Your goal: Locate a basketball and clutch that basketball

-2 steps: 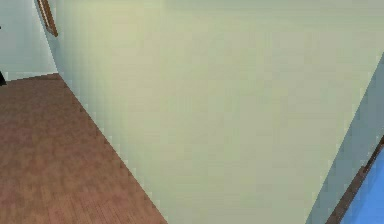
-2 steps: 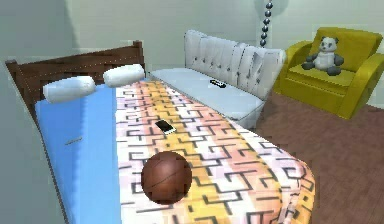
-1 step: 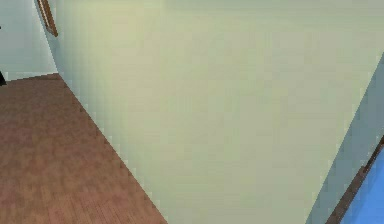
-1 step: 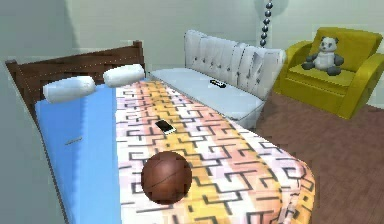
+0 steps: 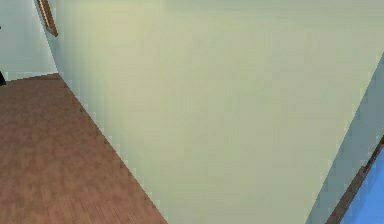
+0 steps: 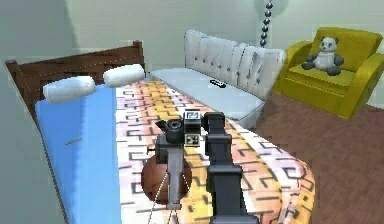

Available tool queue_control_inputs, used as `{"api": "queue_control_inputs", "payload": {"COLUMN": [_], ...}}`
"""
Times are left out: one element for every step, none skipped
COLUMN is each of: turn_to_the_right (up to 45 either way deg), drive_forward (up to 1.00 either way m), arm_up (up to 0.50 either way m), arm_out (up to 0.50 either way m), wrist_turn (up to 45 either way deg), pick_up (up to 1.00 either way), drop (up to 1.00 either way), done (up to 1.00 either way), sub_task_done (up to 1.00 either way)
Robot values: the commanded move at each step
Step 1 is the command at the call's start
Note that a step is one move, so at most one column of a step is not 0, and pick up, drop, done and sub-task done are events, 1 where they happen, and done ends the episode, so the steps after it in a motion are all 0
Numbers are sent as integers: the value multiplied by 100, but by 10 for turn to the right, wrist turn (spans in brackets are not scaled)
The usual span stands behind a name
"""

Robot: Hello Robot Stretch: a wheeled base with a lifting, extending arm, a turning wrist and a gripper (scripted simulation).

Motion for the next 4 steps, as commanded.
{"api": "queue_control_inputs", "payload": {"turn_to_the_right": [0,0,0,0], "drive_forward": [0,0,0,0], "arm_up": [0,0,0,0], "arm_out": [0,0,0,0], "wrist_turn": [450,450,450,210], "pick_up": [0,0,0,0], "drop": [0,0,0,0], "done": [0,0,0,0], "sub_task_done": [0,0,0,0]}}
